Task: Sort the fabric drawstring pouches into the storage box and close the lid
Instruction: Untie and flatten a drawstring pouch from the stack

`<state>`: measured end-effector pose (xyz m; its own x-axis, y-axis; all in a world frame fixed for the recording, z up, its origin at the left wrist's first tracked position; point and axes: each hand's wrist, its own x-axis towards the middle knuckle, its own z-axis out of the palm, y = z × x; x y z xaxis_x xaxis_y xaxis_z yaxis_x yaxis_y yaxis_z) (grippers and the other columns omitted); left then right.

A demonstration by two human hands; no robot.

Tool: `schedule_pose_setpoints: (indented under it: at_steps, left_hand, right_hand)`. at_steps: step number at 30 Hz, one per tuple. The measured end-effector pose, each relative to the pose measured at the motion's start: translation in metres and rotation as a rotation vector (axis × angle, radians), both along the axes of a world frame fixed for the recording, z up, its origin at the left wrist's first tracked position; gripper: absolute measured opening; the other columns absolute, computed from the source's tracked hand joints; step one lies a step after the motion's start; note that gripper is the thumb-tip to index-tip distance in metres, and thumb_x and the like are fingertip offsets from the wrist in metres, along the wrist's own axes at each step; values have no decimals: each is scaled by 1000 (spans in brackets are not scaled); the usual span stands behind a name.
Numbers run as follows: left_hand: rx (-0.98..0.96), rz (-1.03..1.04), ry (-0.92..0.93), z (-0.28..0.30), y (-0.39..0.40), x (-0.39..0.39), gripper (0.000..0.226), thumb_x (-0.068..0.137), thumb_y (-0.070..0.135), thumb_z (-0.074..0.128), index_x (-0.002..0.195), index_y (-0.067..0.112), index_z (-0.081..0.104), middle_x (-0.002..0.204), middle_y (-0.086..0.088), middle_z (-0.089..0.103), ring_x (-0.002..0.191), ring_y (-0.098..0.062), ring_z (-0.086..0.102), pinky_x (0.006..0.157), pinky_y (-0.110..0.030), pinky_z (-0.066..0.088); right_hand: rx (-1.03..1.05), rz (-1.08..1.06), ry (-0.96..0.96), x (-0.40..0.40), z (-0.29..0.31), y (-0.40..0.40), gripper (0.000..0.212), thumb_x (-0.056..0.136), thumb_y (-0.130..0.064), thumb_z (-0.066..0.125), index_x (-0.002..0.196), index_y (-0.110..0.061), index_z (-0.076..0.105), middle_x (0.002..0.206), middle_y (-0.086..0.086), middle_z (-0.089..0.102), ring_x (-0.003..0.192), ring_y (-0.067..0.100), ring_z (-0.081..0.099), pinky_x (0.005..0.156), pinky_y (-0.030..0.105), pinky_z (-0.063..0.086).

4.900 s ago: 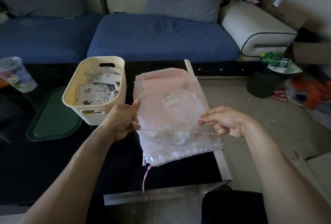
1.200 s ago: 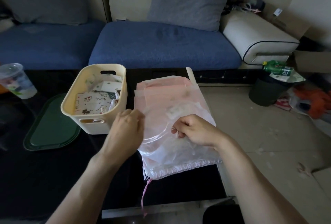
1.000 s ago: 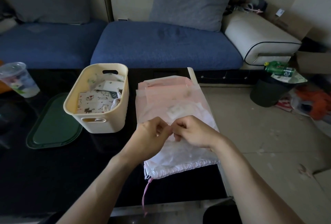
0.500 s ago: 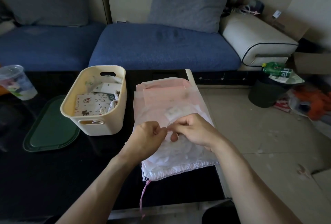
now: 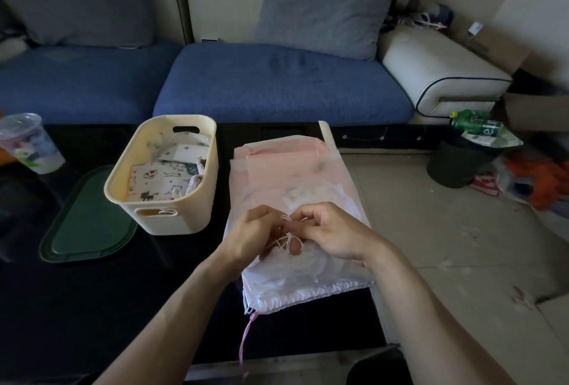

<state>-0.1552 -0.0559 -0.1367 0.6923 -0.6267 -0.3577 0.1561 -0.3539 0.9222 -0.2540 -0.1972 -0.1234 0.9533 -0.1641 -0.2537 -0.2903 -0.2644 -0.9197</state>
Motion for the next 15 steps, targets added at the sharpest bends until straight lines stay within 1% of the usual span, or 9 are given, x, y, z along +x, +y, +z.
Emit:
schedule_pose_setpoints:
  at_steps: [2, 3, 5, 7, 8, 10, 12, 14, 15]
  left_hand:
    - [-3, -6, -73, 0, -1, -2, 16, 91, 17, 63, 96, 4, 69, 70, -4, 65, 58, -8, 57, 53, -18, 42]
    - [-24, -15, -104, -1, -1, -2, 14, 93, 16, 63, 97, 4, 68, 70, -8, 65, 59, -8, 57, 55, -16, 43]
    - [-65, -60, -144, -3, 1, -2, 20, 90, 25, 67, 102, 9, 66, 73, -17, 67, 67, -13, 59, 67, -23, 46]
    - [-55, -110, -179, -6, 2, -1, 31, 87, 33, 69, 112, 16, 62, 72, -12, 63, 70, -14, 56, 70, -31, 43]
    - [-31, -129, -220, -8, 2, -1, 31, 91, 31, 68, 117, 17, 58, 72, -10, 60, 69, -14, 54, 69, -31, 42]
    - [22, -160, -335, -12, 2, -2, 28, 94, 29, 64, 119, 22, 54, 75, -11, 62, 65, -8, 53, 64, -24, 42]
    - [60, -173, -433, -13, 2, -3, 23, 92, 37, 65, 110, 27, 56, 80, -10, 69, 60, -5, 53, 57, -20, 44]
    - [105, -167, -489, -14, 3, -1, 21, 86, 44, 68, 94, 25, 63, 79, -7, 70, 61, -8, 55, 56, -26, 44]
    - [137, -158, -508, -13, 4, 0, 24, 83, 46, 69, 86, 22, 66, 75, -3, 69, 60, -7, 53, 54, -24, 41]
  right_hand:
    - [0, -16, 6, 0, -1, 0, 22, 100, -22, 62, 100, -3, 71, 83, 10, 77, 88, 16, 73, 100, 39, 51]
    - [0, -36, 12, 0, -1, -1, 20, 100, -20, 61, 99, -3, 72, 83, 11, 77, 87, 16, 73, 100, 41, 50]
    - [-7, -86, 34, 1, -2, 0, 21, 99, -23, 61, 97, -7, 74, 80, 9, 77, 84, 15, 70, 99, 46, 50]
    - [-12, -131, 55, 2, -3, 1, 24, 100, -30, 58, 95, -13, 75, 76, 7, 76, 83, 17, 67, 100, 49, 48]
    - [-9, -150, 63, 2, -4, 0, 26, 101, -31, 56, 95, -14, 75, 75, 5, 75, 84, 18, 67, 101, 48, 47]
    - [-8, -180, 67, 3, -4, 0, 28, 102, -31, 55, 94, -14, 75, 72, 3, 74, 88, 20, 70, 104, 45, 46]
    - [-31, -200, 64, 4, -5, 0, 26, 100, -31, 57, 92, -14, 76, 70, 2, 74, 93, 22, 71, 103, 43, 48]
    - [-73, -217, 54, 4, -6, 0, 22, 97, -30, 61, 90, -16, 76, 69, 0, 74, 89, 17, 71, 99, 39, 51]
    - [-94, -227, 42, 4, -7, 0, 19, 95, -29, 63, 90, -16, 76, 69, 0, 74, 85, 13, 71, 96, 37, 52]
